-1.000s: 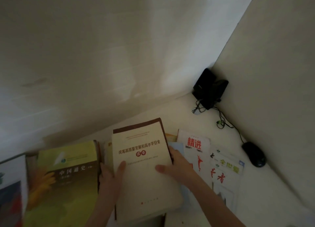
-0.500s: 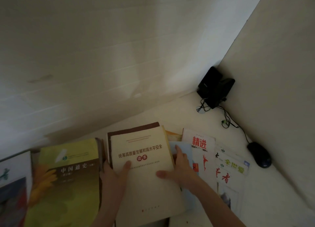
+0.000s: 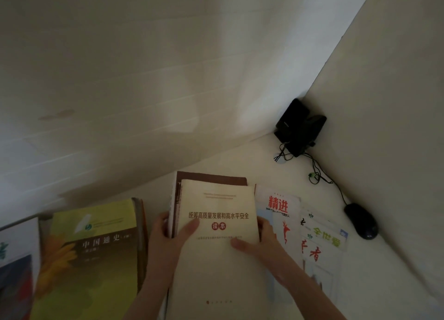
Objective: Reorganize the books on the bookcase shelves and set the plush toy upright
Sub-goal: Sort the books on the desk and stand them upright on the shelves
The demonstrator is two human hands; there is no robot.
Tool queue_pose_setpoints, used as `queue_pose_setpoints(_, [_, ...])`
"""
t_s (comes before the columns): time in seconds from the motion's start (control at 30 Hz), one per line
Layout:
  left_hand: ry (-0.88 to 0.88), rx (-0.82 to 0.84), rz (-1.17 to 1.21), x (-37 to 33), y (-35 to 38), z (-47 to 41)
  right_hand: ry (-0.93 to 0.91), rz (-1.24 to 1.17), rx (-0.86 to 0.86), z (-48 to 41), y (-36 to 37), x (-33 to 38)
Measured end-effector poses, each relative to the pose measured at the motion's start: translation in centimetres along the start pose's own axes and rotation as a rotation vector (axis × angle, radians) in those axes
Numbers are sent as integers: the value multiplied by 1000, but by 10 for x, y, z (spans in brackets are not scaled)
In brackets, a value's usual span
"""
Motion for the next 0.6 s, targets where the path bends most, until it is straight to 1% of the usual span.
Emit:
queue_pose_setpoints(0.1, [19,49,165,-23,-7,22,-42,-148,27,9,-3,14])
queue_pose_setpoints(0.2, [157,133,239,-58,-14,45,-205,-245,27,35,-10,51])
queue_pose_setpoints(0.3, [285,167,254,-89,-17,61,-389,-231,-90,72,-30,92])
queue_pose_setpoints(0.37, [322,194,274,-98,-14,65,-470,-215,-184,89,-48,102])
queue_pose_setpoints(0.4, [322,209,272,-97,-11,63,-490,-192,-200,93,-53,102])
queue_pose_setpoints(0.47, [280,245,191,-85,1,59,-482,-75,-164,88,-52,88])
queue_pose_setpoints(0.53, [243,298,76,-69,19,54,-389,32,-116,75,-47,59])
queue_pose_setpoints(0.6, [218,335,15,-54,37,50,-343,79,-137,67,-51,44])
Point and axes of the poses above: each hand's wrist, its own z-axis away from the middle knuckle, its own y-axis out of the palm, x = y × z, the point moved 10 cm from there along -z, towards the middle knuckle, and after that the axes turned 2 degrees about -x, right-handed, at the moved point
